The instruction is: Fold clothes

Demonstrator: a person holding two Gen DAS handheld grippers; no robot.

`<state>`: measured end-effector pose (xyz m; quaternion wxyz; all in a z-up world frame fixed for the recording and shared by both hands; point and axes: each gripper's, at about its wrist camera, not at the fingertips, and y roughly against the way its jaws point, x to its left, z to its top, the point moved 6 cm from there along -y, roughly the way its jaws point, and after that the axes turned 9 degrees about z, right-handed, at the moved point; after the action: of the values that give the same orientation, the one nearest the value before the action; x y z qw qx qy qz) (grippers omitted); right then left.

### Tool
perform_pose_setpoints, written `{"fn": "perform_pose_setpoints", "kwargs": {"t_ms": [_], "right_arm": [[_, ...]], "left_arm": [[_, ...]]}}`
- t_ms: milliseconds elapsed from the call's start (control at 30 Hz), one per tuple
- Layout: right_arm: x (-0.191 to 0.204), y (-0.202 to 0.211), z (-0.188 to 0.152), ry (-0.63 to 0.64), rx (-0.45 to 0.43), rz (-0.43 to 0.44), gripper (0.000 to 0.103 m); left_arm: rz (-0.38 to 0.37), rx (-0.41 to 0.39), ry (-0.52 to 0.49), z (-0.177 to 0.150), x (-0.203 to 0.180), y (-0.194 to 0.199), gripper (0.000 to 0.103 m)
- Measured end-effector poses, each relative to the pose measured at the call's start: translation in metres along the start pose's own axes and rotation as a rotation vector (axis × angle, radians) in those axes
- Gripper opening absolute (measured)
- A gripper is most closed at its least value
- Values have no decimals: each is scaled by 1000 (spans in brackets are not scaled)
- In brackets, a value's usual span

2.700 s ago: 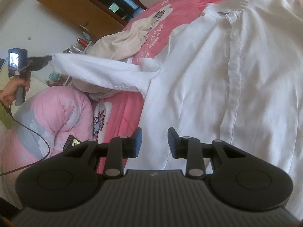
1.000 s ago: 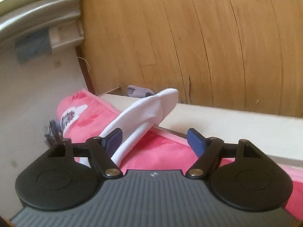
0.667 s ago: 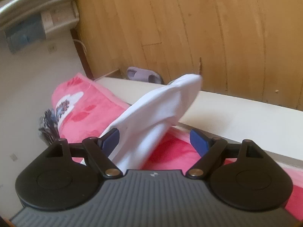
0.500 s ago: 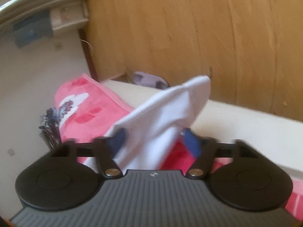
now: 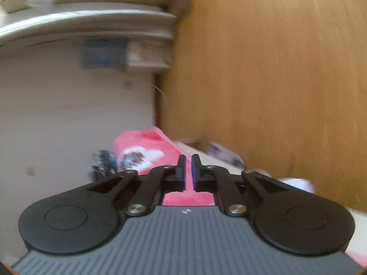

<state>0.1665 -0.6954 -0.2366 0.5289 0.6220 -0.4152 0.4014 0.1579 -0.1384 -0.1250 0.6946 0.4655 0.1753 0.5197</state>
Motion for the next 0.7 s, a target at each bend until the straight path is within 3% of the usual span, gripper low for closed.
{"fn": "perform_pose_setpoints", "kwargs": {"t_ms": [33, 67, 100, 200, 333, 567, 700], "right_arm": [[-10, 1, 0, -49, 23, -43, 29], [-25, 2, -1, -78, 53, -120, 61], [-41, 2, -2, -105, 84, -200, 71], [-85, 4, -11, -163, 152, -357, 73], [-134, -9, -28, -389, 195, -281, 85], [-151, -62, -38, -466, 240, -268, 90], [-131, -80, -32, -476, 171, -115, 86]], "left_arm": [[-1, -2, 5, -1, 1, 0, 58], [-1, -1, 11, -2, 2, -1, 58], [-2, 4, 16, -3, 3, -2, 58], [-5, 20, 22, -4, 5, -4, 58], [6, 34, 7, 0, 6, -5, 58], [20, 65, 19, 3, 5, -7, 58], [22, 74, 35, 5, 7, -9, 58]]}}
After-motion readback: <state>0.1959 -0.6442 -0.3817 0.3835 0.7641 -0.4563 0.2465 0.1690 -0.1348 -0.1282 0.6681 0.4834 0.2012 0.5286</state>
